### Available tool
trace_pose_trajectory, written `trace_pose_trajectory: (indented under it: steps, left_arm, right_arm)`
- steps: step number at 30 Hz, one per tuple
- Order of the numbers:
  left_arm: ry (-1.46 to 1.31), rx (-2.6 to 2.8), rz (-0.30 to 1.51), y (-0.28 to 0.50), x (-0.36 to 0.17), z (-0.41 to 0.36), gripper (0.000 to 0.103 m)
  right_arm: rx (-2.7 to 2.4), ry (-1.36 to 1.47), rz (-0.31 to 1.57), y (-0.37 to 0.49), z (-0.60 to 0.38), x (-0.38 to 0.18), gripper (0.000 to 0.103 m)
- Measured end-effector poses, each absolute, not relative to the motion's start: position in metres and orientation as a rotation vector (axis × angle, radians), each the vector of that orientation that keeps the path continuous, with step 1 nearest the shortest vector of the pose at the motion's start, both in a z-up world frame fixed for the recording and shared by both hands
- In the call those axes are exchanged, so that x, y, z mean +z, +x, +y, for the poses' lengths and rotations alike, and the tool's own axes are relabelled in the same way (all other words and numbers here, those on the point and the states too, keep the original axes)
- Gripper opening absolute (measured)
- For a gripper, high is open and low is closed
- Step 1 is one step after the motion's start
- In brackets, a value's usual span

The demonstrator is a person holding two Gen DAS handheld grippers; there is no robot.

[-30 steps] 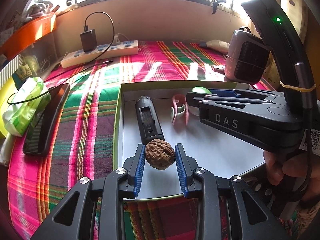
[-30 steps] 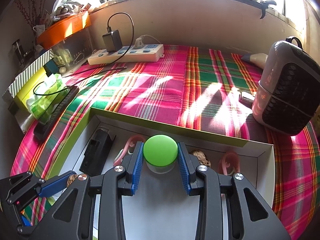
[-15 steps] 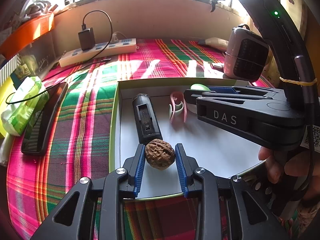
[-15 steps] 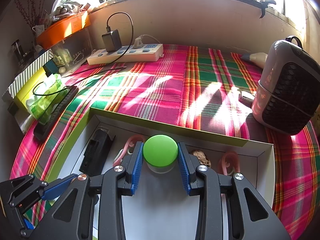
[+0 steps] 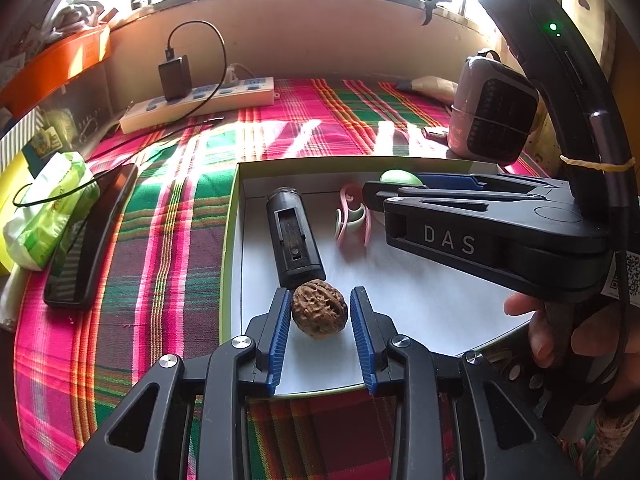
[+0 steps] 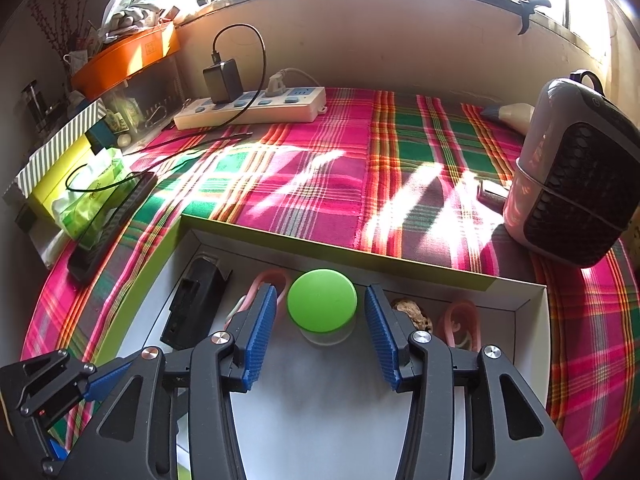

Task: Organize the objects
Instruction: 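Open both tools to release the green cup and walnut in the tray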

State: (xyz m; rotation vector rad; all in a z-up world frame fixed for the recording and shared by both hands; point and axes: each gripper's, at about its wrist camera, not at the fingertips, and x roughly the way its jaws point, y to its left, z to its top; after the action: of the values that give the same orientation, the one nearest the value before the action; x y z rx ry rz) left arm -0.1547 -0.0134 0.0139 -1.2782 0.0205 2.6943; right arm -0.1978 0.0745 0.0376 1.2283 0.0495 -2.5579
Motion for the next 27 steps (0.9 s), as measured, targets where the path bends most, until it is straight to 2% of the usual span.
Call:
trace_pose_trajectory:
  steps: [27]
  left_arm:
    - [-1.226,2.725,0.009,-0.118,0.035,-0.015,0.033]
  right_arm:
    - [-2.573,1.159,0.008,-0.158,0.077,0.058,0.055]
